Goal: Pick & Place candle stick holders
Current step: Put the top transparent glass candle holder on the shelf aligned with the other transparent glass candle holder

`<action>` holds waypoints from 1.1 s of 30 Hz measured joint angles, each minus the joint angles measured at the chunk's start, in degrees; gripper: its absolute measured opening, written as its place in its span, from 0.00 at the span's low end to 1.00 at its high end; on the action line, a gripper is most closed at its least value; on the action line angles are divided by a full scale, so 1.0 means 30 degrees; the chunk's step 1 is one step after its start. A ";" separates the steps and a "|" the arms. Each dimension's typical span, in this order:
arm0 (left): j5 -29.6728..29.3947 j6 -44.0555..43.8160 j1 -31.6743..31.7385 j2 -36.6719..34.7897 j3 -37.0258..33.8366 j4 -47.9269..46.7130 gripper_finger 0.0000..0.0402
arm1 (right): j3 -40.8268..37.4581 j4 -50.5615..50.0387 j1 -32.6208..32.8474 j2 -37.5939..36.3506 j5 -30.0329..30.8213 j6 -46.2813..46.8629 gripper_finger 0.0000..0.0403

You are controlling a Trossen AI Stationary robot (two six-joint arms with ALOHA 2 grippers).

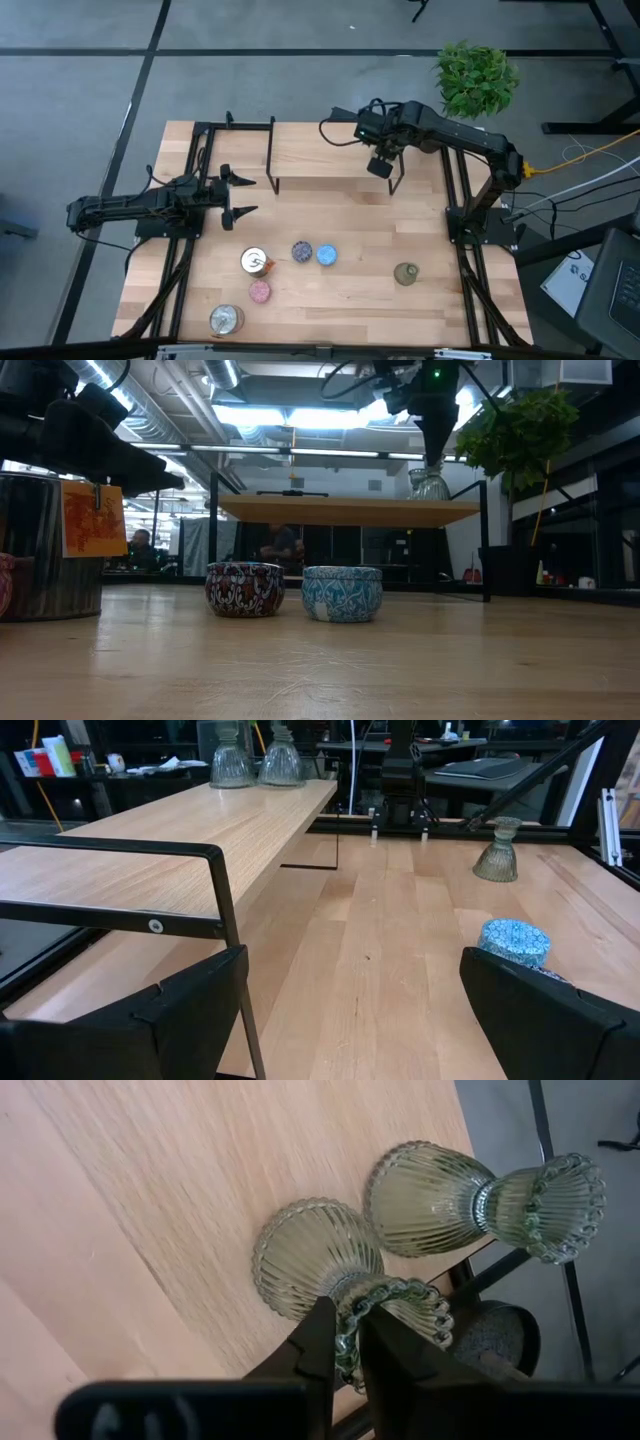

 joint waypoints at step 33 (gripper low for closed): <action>0.0000 0.0000 -0.0001 0.0000 0.0001 0.0000 0.90 | 0.1940 -0.0978 0.2133 -0.2291 -0.1553 0.1635 0.27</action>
